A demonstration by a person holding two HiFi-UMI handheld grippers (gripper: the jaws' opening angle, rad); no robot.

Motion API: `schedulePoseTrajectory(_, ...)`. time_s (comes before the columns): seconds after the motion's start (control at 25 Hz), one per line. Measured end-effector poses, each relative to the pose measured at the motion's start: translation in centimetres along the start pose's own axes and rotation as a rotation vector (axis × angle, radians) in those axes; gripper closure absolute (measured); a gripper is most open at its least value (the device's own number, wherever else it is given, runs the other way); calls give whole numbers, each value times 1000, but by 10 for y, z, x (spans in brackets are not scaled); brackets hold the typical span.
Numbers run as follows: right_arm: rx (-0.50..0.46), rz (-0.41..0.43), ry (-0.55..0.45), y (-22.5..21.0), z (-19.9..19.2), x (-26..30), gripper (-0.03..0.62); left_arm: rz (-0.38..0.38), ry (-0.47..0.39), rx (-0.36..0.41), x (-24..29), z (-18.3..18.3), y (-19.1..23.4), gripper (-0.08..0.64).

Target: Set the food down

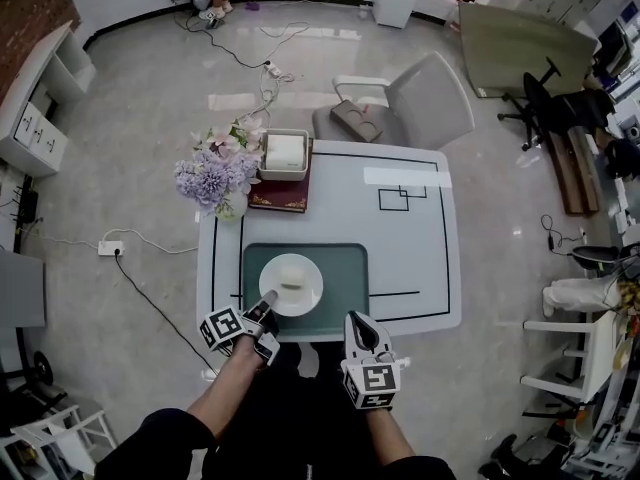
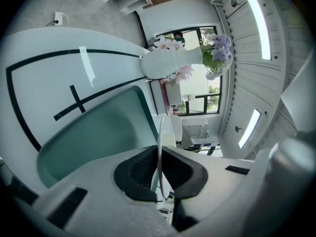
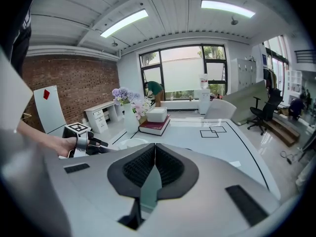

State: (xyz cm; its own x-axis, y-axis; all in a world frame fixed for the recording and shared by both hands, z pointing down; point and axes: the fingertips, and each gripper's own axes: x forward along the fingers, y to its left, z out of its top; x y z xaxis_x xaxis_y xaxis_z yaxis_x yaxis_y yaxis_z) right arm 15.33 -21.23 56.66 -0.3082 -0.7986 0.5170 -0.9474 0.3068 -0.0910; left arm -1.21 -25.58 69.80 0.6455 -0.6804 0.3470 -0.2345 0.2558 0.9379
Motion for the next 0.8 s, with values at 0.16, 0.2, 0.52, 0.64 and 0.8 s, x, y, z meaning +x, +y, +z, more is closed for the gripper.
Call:
schedulePoseTrajectory(0.16,17,-14,16,-12,-6,-4,582,23,15,4,16,-7,5,540)
schedulePoseTrajectory(0.2,21,-17,20,-15,-7,-4,583,30,18,7,19,-9,7,540)
schedulePoseTrajectory(0.52,39,-10,41,-35,-15,-3,582,100,25,47,45,-23,17,540)
schedulePoseTrajectory(0.64,40,-1,48,-42,-16,-4,583,124,19,57,51,-29,18,540)
schedulePoseTrajectory(0.8,43,9,58,-45,-16,1,582,156,17,67,53,-29,24,540)
